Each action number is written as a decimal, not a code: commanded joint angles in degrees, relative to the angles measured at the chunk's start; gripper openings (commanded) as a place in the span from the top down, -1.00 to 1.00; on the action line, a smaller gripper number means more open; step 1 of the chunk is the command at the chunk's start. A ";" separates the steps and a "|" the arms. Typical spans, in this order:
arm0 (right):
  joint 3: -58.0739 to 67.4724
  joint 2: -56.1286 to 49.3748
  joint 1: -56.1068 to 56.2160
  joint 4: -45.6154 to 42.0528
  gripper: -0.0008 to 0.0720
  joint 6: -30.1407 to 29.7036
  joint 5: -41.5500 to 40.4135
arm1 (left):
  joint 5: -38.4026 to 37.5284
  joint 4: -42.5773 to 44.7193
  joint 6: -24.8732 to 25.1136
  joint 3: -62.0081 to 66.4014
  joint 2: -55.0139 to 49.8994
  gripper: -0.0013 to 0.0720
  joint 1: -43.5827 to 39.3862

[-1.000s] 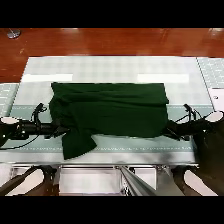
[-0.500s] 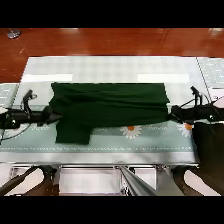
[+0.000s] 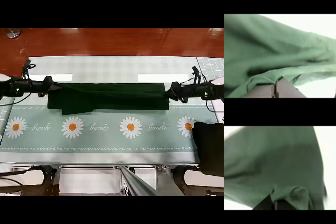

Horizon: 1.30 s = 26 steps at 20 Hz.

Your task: Fold the shirts.

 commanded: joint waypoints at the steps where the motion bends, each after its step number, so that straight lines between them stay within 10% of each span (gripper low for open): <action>1: 8.63 -7.72 0.96 3.19 0.88 -0.96 -0.48 | -0.20 0.11 -2.25 7.82 -9.18 0.90 -1.77; 13: 19.34 -17.81 2.45 2.86 0.73 2.97 -0.46 | 0.70 0.26 -3.78 17.33 -17.16 0.89 -2.36; 14: 19.34 -17.79 2.40 3.30 0.07 3.28 0.15 | -0.02 0.31 -3.78 17.33 -17.33 0.42 -2.58; 15: 19.54 -17.62 2.16 4.00 -0.72 2.84 2.16 | -1.27 0.37 -3.76 17.68 -17.20 -0.90 -2.32; 21: 19.58 -11.34 -7.63 -11.39 -0.73 3.26 14.78 | -16.39 14.19 -10.43 23.96 -12.92 -0.95 9.03; 26: 9.60 -12.48 -6.71 -6.45 -0.73 3.45 8.20 | 3.39 6.93 -2.19 3.02 3.67 -0.95 11.06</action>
